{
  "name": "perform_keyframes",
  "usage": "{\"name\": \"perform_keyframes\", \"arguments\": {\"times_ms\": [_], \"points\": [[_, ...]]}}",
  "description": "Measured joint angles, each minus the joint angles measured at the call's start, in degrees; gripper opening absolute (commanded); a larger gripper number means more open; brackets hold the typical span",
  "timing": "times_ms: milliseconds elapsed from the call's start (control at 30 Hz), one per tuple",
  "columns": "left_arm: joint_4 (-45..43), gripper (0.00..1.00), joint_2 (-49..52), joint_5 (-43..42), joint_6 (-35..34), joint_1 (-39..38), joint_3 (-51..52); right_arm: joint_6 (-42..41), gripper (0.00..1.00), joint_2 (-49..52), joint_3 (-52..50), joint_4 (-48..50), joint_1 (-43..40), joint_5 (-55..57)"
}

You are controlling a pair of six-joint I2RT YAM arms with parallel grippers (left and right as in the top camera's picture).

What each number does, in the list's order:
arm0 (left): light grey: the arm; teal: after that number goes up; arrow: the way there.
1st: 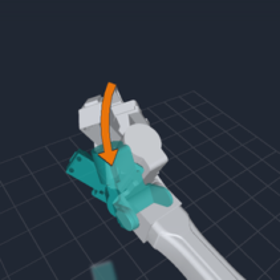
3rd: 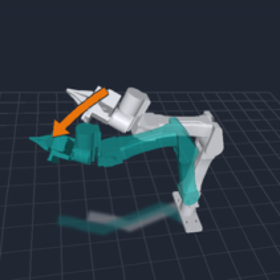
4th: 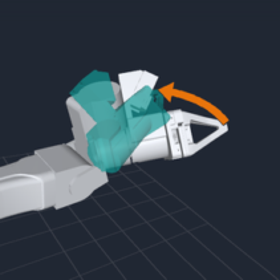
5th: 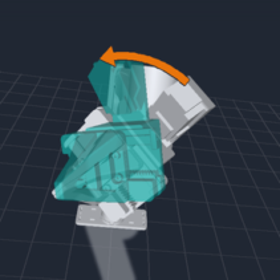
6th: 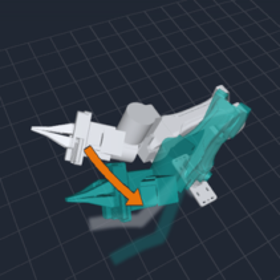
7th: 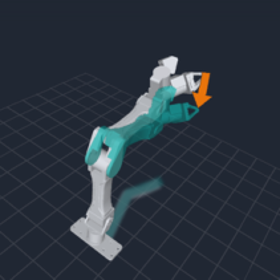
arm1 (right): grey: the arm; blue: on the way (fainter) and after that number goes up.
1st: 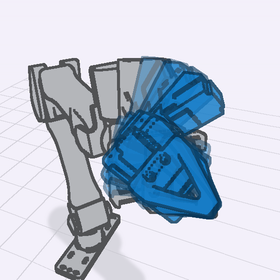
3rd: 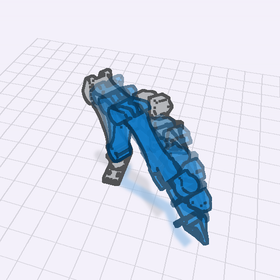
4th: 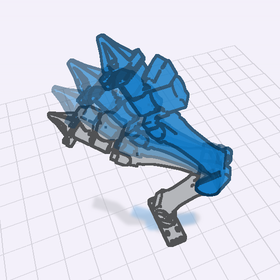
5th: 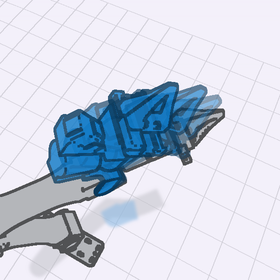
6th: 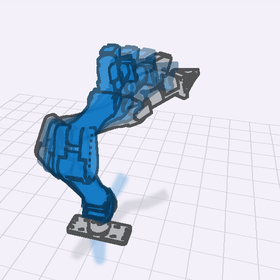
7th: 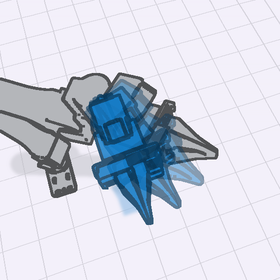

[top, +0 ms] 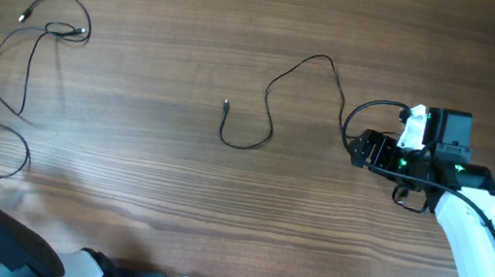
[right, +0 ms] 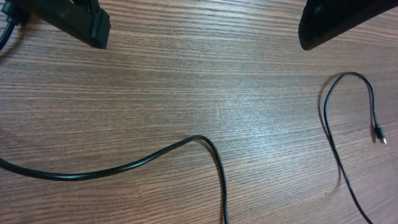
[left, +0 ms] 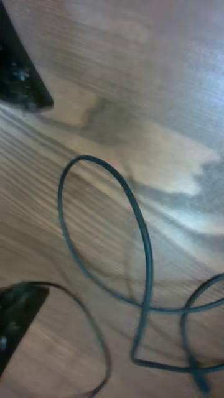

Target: Untangle cables

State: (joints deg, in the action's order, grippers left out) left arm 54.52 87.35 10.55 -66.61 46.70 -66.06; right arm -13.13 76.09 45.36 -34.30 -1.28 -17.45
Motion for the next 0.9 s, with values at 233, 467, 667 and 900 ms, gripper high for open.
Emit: {"name": "perform_keyframes", "arguments": {"times_ms": [233, 467, 667, 900], "points": [[-2.1, 1.00, 0.0, -11.3, 0.9, 0.0, 0.0, 0.0, 1.00, 0.0, 0.0, 0.0, 0.0, 0.0], [-17.7, 1.00, 0.0, -33.5, 16.7, -4.9, 0.2, -0.1, 1.00, 0.0, 0.0, 0.4, 0.0, 0.0], [-23.0, 1.00, 0.0, -40.1, 26.9, -22.4, 0.2, -3.6, 1.00, 0.0, 0.0, 1.1, 0.0, 0.2], [-39.2, 1.00, 0.0, -33.5, 37.9, -48.5, 0.3, -9.4, 1.00, 0.0, 0.0, 2.0, 0.0, 0.2]]}}
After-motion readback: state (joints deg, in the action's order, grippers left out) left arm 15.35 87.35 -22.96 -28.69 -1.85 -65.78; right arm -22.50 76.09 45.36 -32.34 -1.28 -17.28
